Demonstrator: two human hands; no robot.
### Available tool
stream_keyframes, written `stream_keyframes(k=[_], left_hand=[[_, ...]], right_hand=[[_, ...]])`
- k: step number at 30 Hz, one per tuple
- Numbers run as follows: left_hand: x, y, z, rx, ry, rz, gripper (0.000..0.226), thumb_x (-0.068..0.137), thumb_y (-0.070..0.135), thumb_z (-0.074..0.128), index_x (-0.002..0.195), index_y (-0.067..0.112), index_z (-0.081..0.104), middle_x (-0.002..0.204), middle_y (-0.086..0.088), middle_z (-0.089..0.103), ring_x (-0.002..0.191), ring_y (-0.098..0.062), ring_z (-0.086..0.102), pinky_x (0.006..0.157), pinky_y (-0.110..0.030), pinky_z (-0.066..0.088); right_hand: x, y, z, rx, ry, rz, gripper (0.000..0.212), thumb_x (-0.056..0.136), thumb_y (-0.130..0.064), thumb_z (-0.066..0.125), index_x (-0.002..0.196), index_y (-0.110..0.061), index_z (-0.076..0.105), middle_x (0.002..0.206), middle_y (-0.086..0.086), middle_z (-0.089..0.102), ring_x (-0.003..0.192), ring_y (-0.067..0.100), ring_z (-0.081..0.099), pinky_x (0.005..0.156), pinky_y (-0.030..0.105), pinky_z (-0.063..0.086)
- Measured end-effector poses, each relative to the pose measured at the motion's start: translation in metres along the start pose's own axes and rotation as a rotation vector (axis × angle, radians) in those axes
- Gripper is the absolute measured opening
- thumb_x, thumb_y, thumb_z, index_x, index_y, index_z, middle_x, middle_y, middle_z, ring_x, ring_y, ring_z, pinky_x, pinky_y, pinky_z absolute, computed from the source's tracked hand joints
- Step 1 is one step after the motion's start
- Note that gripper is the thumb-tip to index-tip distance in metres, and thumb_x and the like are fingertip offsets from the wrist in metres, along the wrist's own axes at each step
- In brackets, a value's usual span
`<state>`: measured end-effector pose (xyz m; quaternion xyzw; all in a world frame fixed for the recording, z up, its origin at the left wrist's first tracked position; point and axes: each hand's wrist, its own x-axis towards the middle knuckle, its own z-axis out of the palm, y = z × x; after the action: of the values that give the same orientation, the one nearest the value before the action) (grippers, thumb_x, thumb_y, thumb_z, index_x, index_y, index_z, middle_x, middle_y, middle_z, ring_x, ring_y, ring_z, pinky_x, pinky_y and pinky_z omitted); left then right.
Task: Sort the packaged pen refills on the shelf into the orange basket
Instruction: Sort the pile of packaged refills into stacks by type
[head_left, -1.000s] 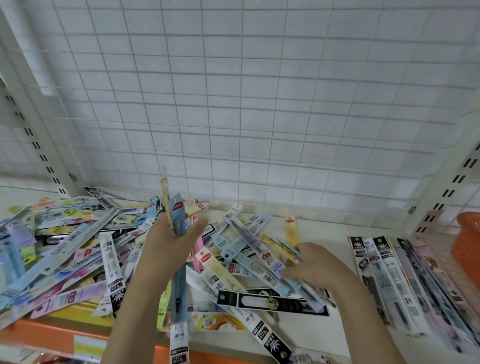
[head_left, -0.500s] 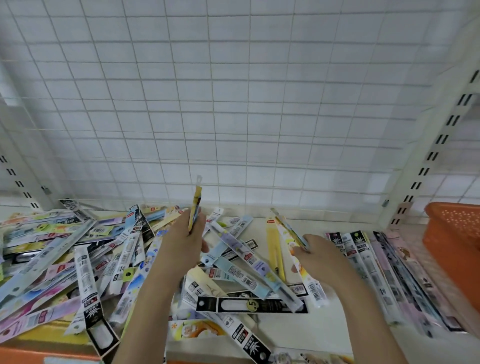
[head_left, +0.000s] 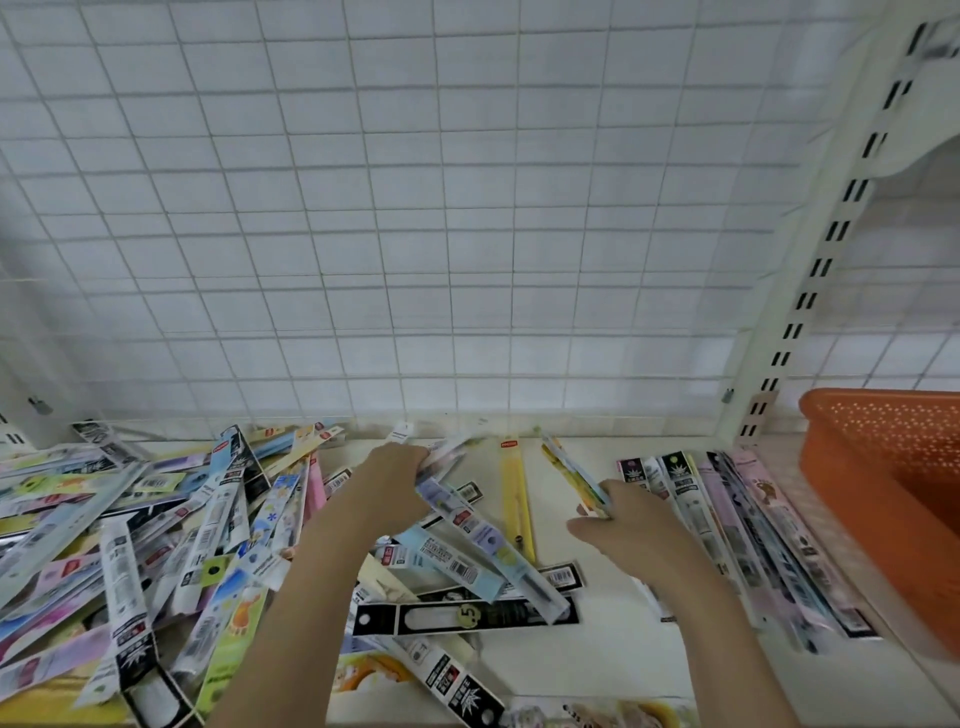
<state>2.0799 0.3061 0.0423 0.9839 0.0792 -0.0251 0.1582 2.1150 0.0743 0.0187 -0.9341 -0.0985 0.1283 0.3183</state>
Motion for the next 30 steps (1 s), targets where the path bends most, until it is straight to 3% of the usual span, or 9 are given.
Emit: stream_keyframes(k=[3, 7, 10, 13, 18, 20, 23, 27, 30], left_hand=[[0.011, 0.006, 0.007, 0.067, -0.121, 0.032, 0.032, 0.084, 0.007, 0.054, 0.062, 0.020, 0.035, 0.064, 0.005, 0.035, 0.058, -0.011, 0.036, 0.054, -0.021, 0.029], [0.017, 0.008, 0.017, 0.224, -0.175, 0.071, 0.005, 0.086, 0.018, 0.055, 0.086, 0.013, 0.057, 0.064, 0.007, 0.035, 0.068, -0.016, 0.044, 0.052, -0.019, 0.032], [0.020, 0.004, 0.015, 0.193, -0.090, 0.079, 0.021, 0.091, 0.025, 0.053, 0.089, 0.007, 0.063, 0.061, 0.006, 0.034, 0.067, -0.016, 0.044, 0.064, -0.029, 0.044], [0.019, 0.002, 0.003, 0.137, 0.016, 0.084, 0.026, 0.094, 0.030, 0.051, 0.081, 0.010, 0.061, 0.068, 0.003, 0.033, 0.057, -0.011, 0.039, 0.062, -0.026, 0.040], [0.008, -0.010, -0.019, 0.155, 0.232, 0.051, 0.045, 0.097, 0.032, 0.044, 0.057, 0.022, 0.026, 0.067, 0.001, 0.034, 0.068, -0.020, 0.039, 0.067, -0.026, 0.028], [0.002, -0.018, -0.020, 0.121, 0.304, 0.026, 0.044, 0.098, 0.032, 0.038, 0.059, 0.020, 0.025, 0.059, 0.000, 0.039, 0.070, -0.024, 0.037, 0.067, -0.029, 0.025], [-0.004, -0.032, -0.019, -0.011, 0.360, -0.030, 0.033, 0.098, 0.029, 0.038, 0.068, 0.015, 0.038, 0.073, -0.011, 0.063, 0.078, -0.028, 0.048, 0.068, -0.037, 0.042], [-0.013, -0.045, -0.019, -0.148, 0.333, -0.131, 0.036, 0.099, 0.024, 0.036, 0.064, 0.019, 0.030, 0.063, -0.003, 0.048, 0.057, -0.017, 0.046, 0.051, -0.026, 0.033], [-0.021, -0.057, -0.016, -0.207, 0.320, -0.216, 0.035, 0.097, 0.021, 0.038, 0.063, 0.016, 0.030, 0.058, -0.003, 0.045, 0.051, -0.017, 0.044, 0.049, -0.028, 0.033]], right_hand=[[-0.001, 0.002, 0.000, 0.025, 0.001, 0.009, 0.022, 0.088, -0.024, 0.052, 0.071, -0.015, 0.041, 0.066, 0.003, 0.047, 0.059, 0.019, 0.044, 0.055, 0.028, 0.034], [0.000, 0.003, -0.001, -0.020, 0.012, -0.004, 0.031, 0.090, -0.021, 0.048, 0.062, -0.018, 0.034, 0.056, -0.002, 0.036, 0.050, 0.016, 0.037, 0.049, 0.027, 0.030], [0.002, 0.003, -0.001, 0.022, 0.001, 0.003, 0.026, 0.091, -0.024, 0.046, 0.066, -0.018, 0.039, 0.064, 0.001, 0.046, 0.065, 0.025, 0.061, 0.057, 0.031, 0.043], [0.002, -0.003, -0.002, 0.067, -0.010, 0.000, 0.022, 0.095, -0.025, 0.043, 0.075, -0.019, 0.043, 0.072, 0.002, 0.053, 0.083, 0.025, 0.070, 0.060, 0.029, 0.046], [0.007, -0.012, 0.004, 0.053, -0.015, -0.034, 0.015, 0.095, -0.022, 0.043, 0.093, -0.014, 0.055, 0.074, 0.002, 0.057, 0.066, 0.020, 0.061, 0.066, 0.032, 0.051], [0.010, -0.015, 0.009, -0.016, -0.008, -0.061, 0.018, 0.095, -0.024, 0.043, 0.080, -0.017, 0.051, 0.070, 0.000, 0.053, 0.063, 0.016, 0.052, 0.056, 0.028, 0.043], [0.015, -0.021, 0.016, -0.068, -0.005, -0.086, 0.032, 0.093, -0.025, 0.046, 0.064, -0.022, 0.034, 0.062, -0.003, 0.041, 0.053, 0.011, 0.039, 0.048, 0.023, 0.028], [0.020, -0.030, 0.028, -0.051, -0.051, -0.090, 0.022, 0.088, -0.031, 0.054, 0.073, -0.016, 0.046, 0.068, -0.002, 0.048, 0.061, 0.015, 0.047, 0.050, 0.025, 0.032], [0.022, -0.039, 0.038, -0.035, -0.089, -0.089, 0.028, 0.084, -0.037, 0.060, 0.085, -0.010, 0.055, 0.081, 0.004, 0.061, 0.073, 0.021, 0.060, 0.061, 0.030, 0.044]])
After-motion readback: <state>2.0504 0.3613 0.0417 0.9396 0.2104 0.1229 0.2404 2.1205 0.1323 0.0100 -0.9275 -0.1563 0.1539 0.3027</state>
